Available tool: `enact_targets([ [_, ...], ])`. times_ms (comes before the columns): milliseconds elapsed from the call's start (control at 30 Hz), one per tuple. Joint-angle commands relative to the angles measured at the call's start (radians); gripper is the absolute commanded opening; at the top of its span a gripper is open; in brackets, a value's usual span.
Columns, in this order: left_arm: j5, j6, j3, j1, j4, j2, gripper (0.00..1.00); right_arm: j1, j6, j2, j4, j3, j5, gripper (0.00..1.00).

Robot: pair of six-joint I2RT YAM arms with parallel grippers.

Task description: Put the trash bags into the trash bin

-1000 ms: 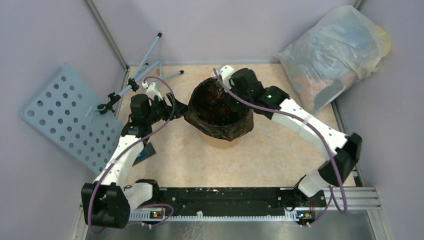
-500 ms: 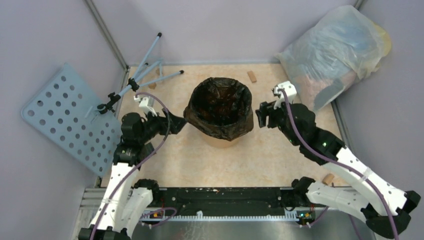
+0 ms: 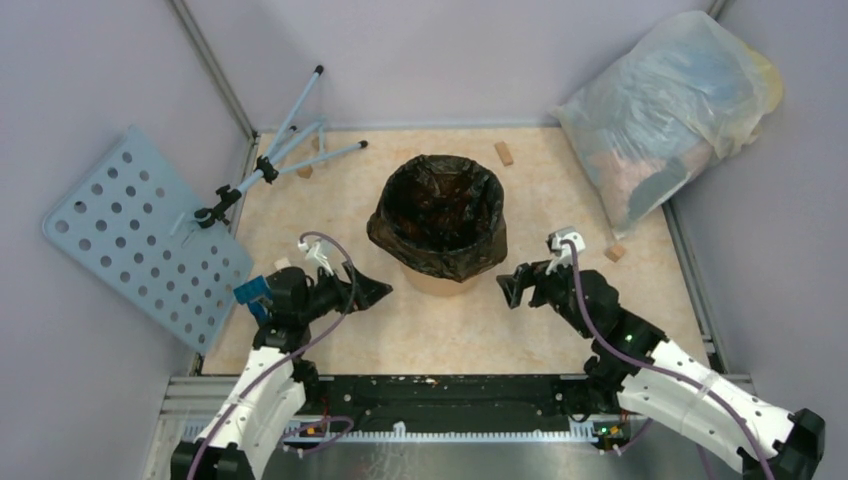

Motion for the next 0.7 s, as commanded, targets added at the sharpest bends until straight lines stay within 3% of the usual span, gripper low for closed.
enact_targets([
  [0, 0.013, -0.044, -0.071, -0.061, 0.316, 0.020, 0.99, 0.006, 0.040, 0.036, 0.350, -0.120, -0.122, 0.90],
  [300, -0.191, 0.018, -0.108, -0.294, 0.571, 0.196, 0.99, 0.006, 0.048, 0.270, 0.667, -0.207, -0.187, 0.96],
  [667, -0.234, 0.078, 0.060, -0.298, 0.767, 0.571, 0.99, -0.046, 0.012, 0.549, 0.898, -0.133, -0.225, 0.99],
])
